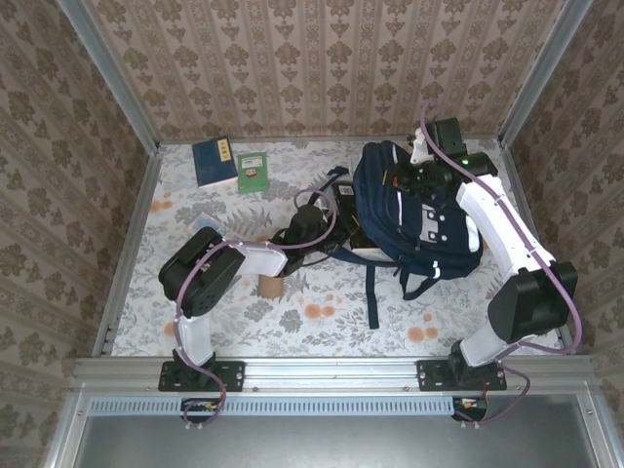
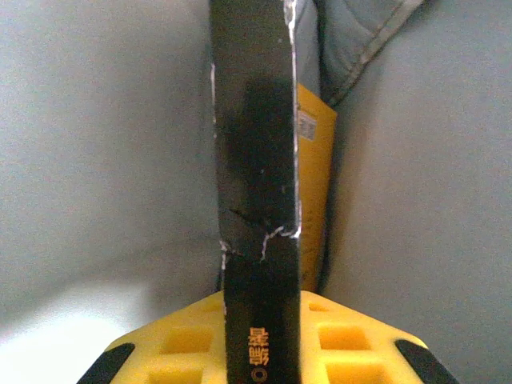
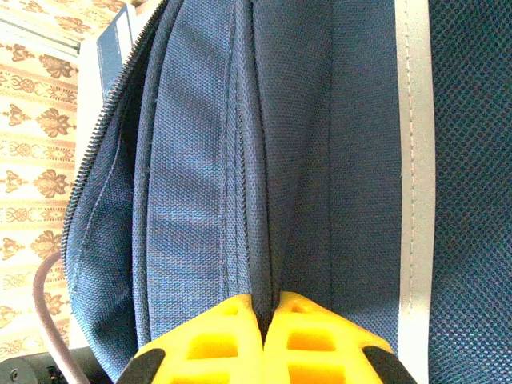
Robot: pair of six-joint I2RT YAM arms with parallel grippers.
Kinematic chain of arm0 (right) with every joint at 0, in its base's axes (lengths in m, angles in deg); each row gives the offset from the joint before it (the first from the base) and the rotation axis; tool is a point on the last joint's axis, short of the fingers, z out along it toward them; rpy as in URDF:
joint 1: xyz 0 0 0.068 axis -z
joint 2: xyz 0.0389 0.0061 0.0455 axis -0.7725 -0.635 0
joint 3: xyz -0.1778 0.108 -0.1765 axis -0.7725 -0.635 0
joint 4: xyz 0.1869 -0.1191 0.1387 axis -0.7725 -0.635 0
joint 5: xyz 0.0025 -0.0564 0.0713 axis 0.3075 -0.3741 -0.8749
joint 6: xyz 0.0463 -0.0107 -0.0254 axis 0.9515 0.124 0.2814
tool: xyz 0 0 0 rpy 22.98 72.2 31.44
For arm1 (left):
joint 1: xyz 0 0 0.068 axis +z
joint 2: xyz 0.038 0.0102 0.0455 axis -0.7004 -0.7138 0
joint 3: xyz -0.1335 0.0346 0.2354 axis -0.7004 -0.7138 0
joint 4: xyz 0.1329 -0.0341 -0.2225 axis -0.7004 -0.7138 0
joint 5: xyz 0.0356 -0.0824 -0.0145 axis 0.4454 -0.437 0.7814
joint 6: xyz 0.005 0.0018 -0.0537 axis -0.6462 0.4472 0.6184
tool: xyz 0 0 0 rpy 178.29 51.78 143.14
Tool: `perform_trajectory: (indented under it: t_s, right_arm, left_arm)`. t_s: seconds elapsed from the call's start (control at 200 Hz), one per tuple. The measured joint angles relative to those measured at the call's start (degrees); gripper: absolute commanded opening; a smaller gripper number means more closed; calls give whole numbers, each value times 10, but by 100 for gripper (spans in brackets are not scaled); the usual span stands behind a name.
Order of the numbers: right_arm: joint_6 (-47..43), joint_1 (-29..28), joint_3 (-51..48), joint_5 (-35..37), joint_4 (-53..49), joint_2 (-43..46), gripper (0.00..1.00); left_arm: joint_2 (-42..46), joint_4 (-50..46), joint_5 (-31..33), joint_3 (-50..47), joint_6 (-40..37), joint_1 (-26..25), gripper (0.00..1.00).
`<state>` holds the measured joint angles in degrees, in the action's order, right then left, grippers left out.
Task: Pack the student bag
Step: Place the book in the student bag.
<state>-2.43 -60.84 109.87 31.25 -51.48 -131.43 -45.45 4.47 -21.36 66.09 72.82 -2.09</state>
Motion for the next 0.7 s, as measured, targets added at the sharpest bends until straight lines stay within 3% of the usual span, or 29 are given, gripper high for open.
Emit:
perform_trajectory:
  t_s: [0.31,0.425,0.7]
  right_arm:
    - [0,1,-16,-7,17,2,0]
    - [0,4,-19,-11,21,4,0]
    - [4,7,-19,-15,23,7,0]
  left_arm:
    - [82,-83,2,33,-39,1,0]
    - [83,-72,-1,56,-43,1,0]
    - [-76,44,-22,61,9,-6,0]
